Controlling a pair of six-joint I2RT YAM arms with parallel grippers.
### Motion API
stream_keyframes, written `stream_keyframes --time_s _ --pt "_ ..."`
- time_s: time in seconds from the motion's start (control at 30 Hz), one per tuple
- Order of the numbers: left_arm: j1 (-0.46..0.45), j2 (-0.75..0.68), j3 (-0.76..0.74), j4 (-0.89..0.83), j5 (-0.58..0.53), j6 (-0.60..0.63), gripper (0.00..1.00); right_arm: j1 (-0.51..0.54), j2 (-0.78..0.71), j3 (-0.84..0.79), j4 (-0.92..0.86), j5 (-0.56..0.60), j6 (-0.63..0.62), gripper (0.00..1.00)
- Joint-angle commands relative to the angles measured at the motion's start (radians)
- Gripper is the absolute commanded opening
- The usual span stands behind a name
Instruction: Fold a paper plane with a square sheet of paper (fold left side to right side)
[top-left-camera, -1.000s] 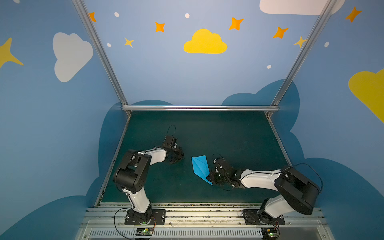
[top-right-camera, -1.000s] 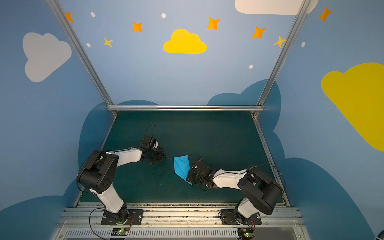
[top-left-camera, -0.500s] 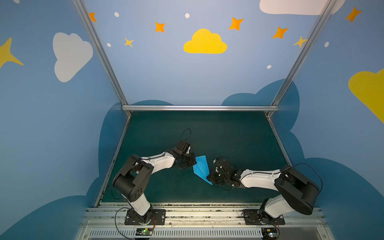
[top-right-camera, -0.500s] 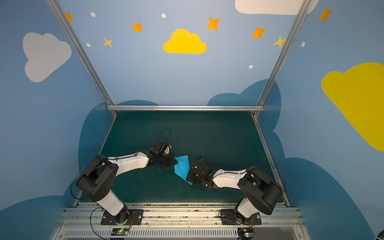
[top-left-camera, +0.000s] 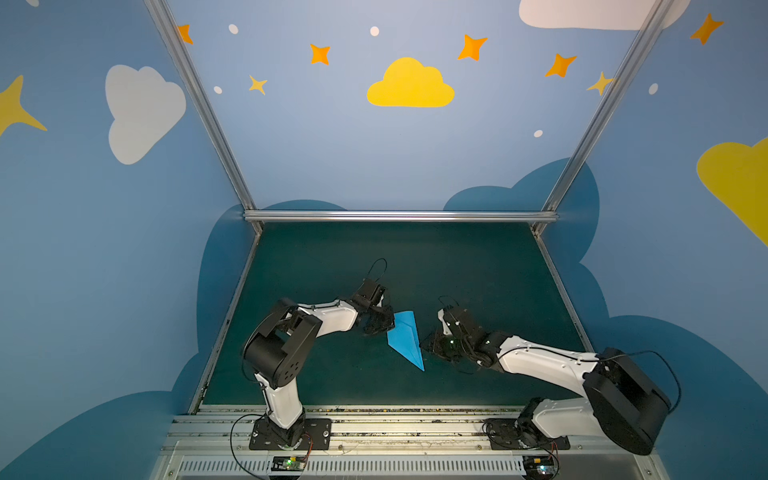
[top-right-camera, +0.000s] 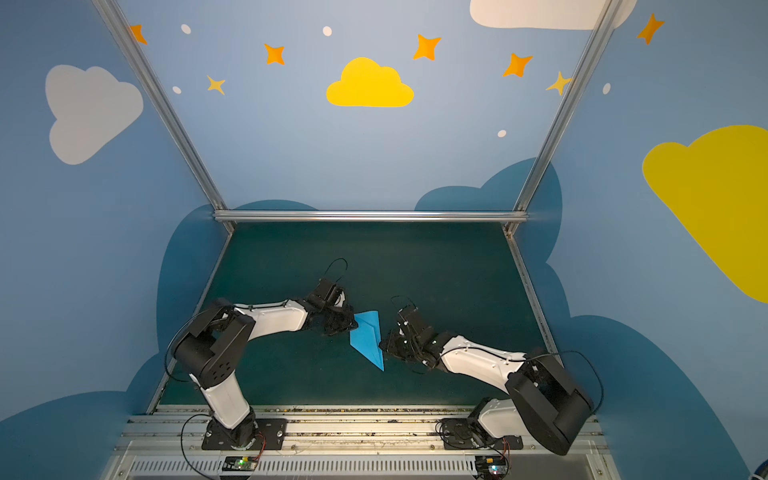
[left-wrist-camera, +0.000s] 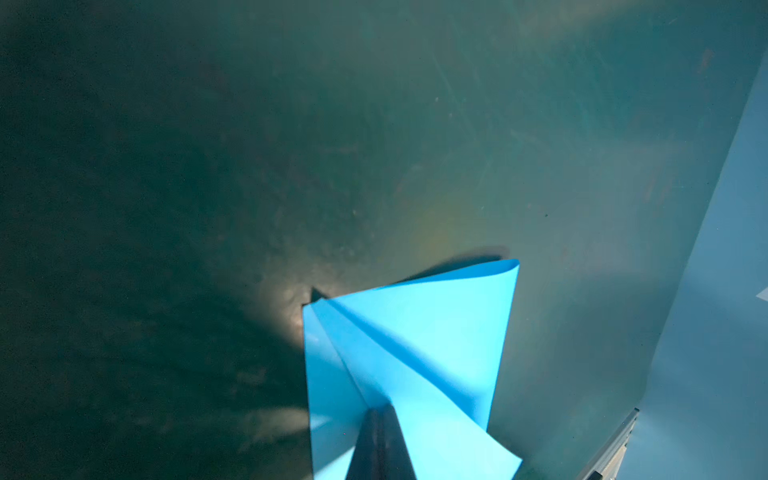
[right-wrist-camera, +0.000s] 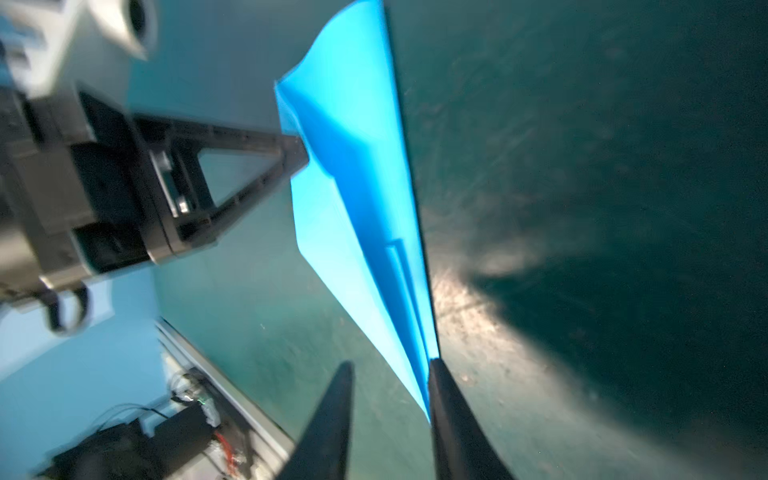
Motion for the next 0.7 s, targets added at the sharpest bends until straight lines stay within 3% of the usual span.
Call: stream_keyframes --time_s 0.0,0.2,0.4,0.6,0.67 --pt "-0.002 0.033 0.007 -0.016 -0.017 0.012 0.04 -0.034 -0.007 -0.034 -0.01 -0.054 -0.059 0.44" --pt "0.0 0.036 0.002 -0.02 -0.023 0.02 0.04 -0.035 -0.016 -0.1 0.063 -0.132 -0.06 0.5" --pt "-0.001 0.031 -0.001 -0.022 -0.027 0.022 0.04 0.001 -0.075 -0.215 0.135 -0.121 0.022 0.51" --pt "-0.002 0.03 0.004 -0.017 -0.019 0.022 0.04 0.006 -0.048 -0.204 0.149 -0.095 0.015 0.51" --pt "-0.002 0.003 0.003 -0.018 -0.015 0.02 0.09 0.001 -0.035 -0.181 0.141 -0.095 0.001 0.52"
